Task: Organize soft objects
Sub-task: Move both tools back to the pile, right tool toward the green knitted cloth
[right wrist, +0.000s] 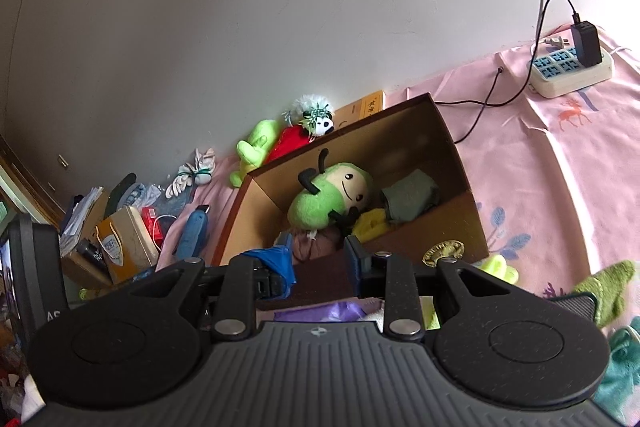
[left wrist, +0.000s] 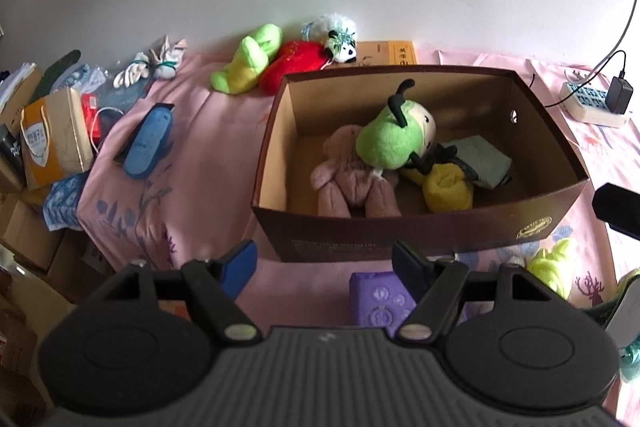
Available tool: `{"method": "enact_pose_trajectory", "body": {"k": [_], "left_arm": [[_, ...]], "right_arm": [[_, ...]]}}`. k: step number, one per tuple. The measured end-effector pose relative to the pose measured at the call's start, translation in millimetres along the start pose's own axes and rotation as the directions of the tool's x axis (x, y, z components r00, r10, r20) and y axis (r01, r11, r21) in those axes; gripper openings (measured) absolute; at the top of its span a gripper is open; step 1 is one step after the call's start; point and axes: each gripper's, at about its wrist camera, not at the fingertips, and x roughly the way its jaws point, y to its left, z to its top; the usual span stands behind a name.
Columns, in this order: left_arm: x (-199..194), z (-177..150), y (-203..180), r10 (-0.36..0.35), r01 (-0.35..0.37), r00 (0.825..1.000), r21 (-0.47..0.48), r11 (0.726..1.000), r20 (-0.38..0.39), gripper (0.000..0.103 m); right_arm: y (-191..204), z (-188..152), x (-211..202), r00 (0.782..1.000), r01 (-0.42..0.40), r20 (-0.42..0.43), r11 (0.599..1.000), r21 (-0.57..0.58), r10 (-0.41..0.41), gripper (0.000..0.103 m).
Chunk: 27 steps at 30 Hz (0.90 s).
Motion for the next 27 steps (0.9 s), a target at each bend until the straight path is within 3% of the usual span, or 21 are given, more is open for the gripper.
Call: {"method": "enact_pose_trajectory", "body": {"k": [16, 27], "left_arm": [[-9, -26, -22, -0.035, 0.037, 0.998, 0.020, 0.999, -0.059, 0.075], [-19, -50, -47, -0.179, 0.181, 0.982, 0.037, 0.983, -0.057, 0.075]], "right_arm": [[-18, -15, -29, 0.999, -0.025, -0.021, 0.999, -0.047, 0.024, 0.011], [-54, -21, -66, 1.000, -0.013, 0.022, 0.992, -0.126, 0.016, 0.013]]}}
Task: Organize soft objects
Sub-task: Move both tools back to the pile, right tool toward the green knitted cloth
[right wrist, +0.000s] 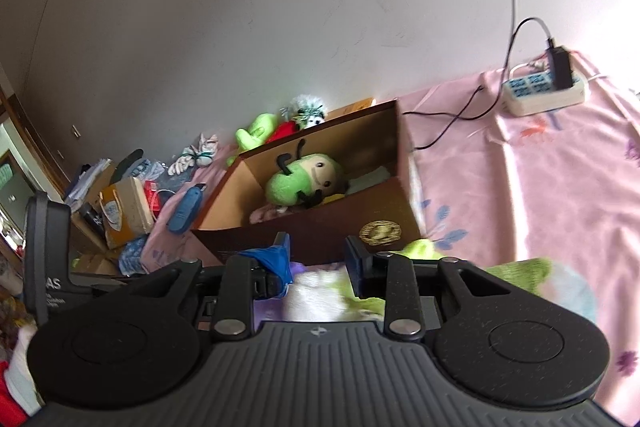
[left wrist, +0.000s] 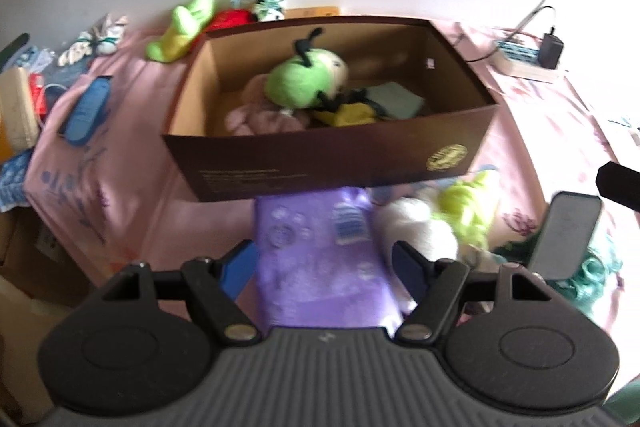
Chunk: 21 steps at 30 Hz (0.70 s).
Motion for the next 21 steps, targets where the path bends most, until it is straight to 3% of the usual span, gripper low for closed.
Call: {"method": "enact_pose_trajectory", "body": {"k": [6, 10, 17, 21], "left_arm": [[4, -11, -24, -0.037, 0.037, 0.999, 0.041, 0.998, 0.008, 0.075], [8, -17, -33, -0.049, 0.049, 0.999, 0.059, 0.997, -0.003, 0.075], [20, -20, -47, -0.059, 0.061, 0.998, 0.059, 0.996, -0.026, 0.075], [26, -20, -56, -0.046, 0.048, 0.998, 0.070, 0.996, -0.035, 0.075]], "right_arm": [[-27, -8, -17, 1.000, 0.022, 0.002, 1.000, 0.002, -0.022, 0.014], [-46, -14, -27, 0.996, 0.086, 0.009, 0.996, 0.007, -0.086, 0.014], [-88, -22, -38, 0.981, 0.193, 0.003, 0.976, 0.101, -0.194, 0.015], [-108, -30, -37, 0.978, 0.208, -0.036, 0.966, 0.156, -0.204, 0.016]]}}
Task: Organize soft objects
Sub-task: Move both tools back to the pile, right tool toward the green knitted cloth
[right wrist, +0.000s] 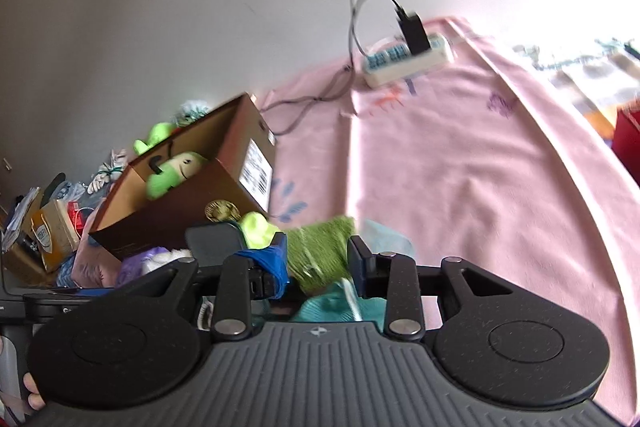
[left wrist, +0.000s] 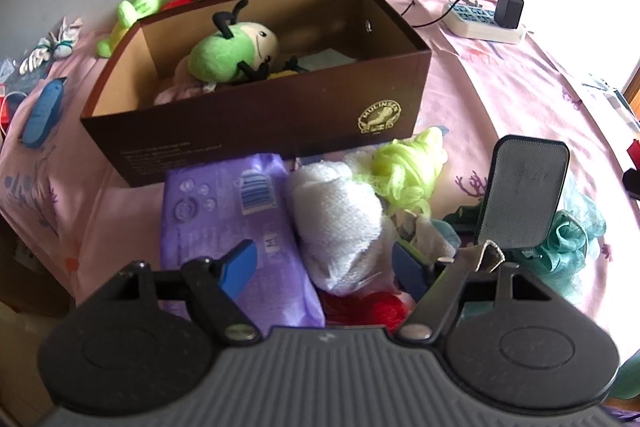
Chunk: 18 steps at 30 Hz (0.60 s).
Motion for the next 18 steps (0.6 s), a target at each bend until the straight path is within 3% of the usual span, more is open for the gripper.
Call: {"method": "enact_pose_trajectory", "body": {"k": [10, 18], "left_arm": [[6, -4, -3, -0.004, 0.003, 1.000, 0.020, 1.000, 0.019, 0.075], [15, 3, -1, -0.045, 0.040, 0.997, 0.069, 0.997, 0.063, 0.075]], "right_arm": [[-21, -15, 20, 0.993, 0.000, -0.117, 0.997, 0.078, 0.010, 0.017], [-49, -22, 27, 0.984, 0.036, -0.180, 0.965, 0.258, 0.011, 0.018]]}}
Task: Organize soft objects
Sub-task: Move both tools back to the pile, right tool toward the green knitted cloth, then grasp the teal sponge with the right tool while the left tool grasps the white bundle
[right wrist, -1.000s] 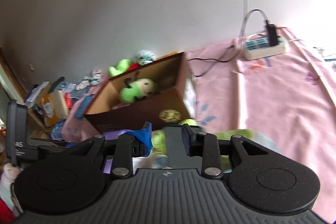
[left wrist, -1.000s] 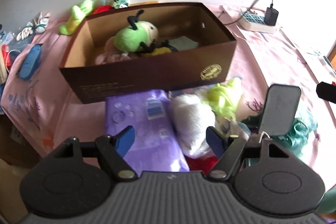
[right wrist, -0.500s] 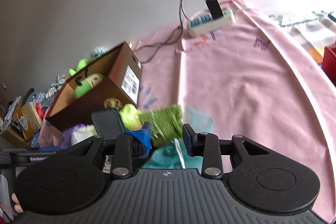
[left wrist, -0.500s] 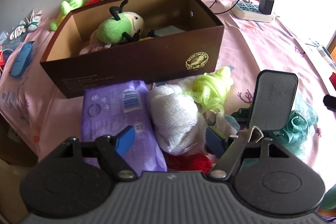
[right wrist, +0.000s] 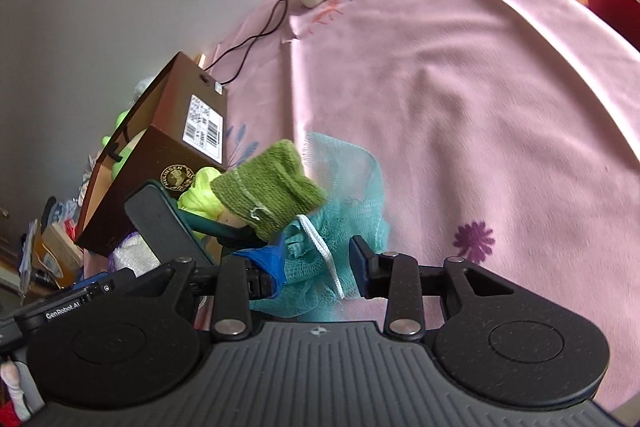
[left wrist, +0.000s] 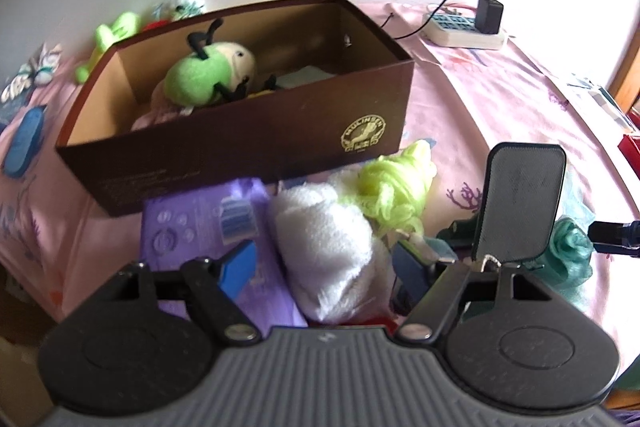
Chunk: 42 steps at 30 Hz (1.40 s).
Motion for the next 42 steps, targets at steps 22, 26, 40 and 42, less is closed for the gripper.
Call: {"method": "enact_pose_trajectory", "body": {"k": [22, 26, 40, 42], "left_arm": [[34, 4, -7, -0.029, 0.031, 0.999, 0.114, 0.993, -0.017, 0.073], [37, 5, -4, -0.035, 0.037, 0.999, 0.101, 0.994, -0.014, 0.071], [29, 8, 11, -0.065, 0.065, 0.998, 0.023, 0.998, -0.001, 0.050], [24, 9, 12, -0.068, 0.068, 0.998, 0.021, 0.997, 0.006, 0.050]], "right_arm": [[-6, -4, 32, 0.996, -0.058, -0.057, 0.976, 0.208, 0.072, 0.024], [0, -5, 47, 0.996, -0.043, -0.074, 0.978, 0.203, 0.059, 0.023], [-14, -1, 29, 0.990, -0.133, -0.016, 0.970, 0.202, 0.139, 0.010], [-18, 0, 22, 0.991, -0.132, -0.005, 0.971, 0.200, 0.136, 0.010]]}}
